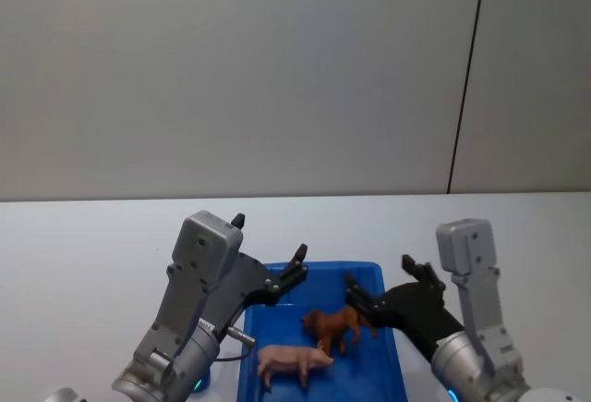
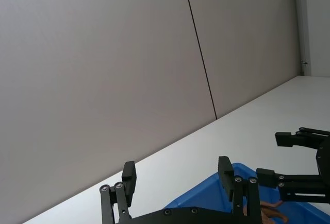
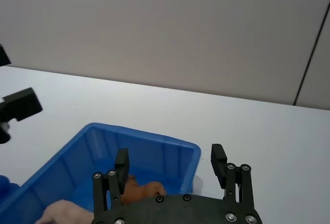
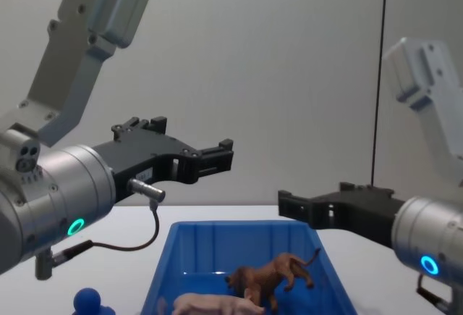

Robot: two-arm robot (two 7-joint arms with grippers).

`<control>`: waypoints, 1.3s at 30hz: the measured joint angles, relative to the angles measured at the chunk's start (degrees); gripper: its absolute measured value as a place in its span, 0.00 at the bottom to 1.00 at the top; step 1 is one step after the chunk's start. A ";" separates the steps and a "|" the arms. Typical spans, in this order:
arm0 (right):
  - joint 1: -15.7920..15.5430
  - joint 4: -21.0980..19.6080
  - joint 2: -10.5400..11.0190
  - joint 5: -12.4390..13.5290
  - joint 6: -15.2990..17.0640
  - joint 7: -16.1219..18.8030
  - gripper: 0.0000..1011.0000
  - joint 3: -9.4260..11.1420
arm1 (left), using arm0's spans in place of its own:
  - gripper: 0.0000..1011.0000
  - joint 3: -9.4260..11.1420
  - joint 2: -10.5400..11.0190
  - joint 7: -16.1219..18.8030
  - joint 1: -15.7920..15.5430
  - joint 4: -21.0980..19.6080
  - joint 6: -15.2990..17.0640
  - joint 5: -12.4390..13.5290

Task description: Pick up the two dolls from the table and place them into the box.

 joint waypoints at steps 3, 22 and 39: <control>-0.30 -0.23 0.21 0.00 0.00 -0.96 0.97 0.25 | 0.99 0.00 0.00 0.00 0.00 0.00 0.00 0.00; -4.47 -4.91 2.86 1.07 -0.26 -6.95 0.99 2.21 | 0.99 -0.05 0.05 0.03 0.15 -0.15 0.33 -0.02; -5.45 -5.98 3.44 1.30 -0.35 -8.14 0.99 2.63 | 0.99 -1.66 2.87 4.89 3.32 -5.10 10.46 -3.47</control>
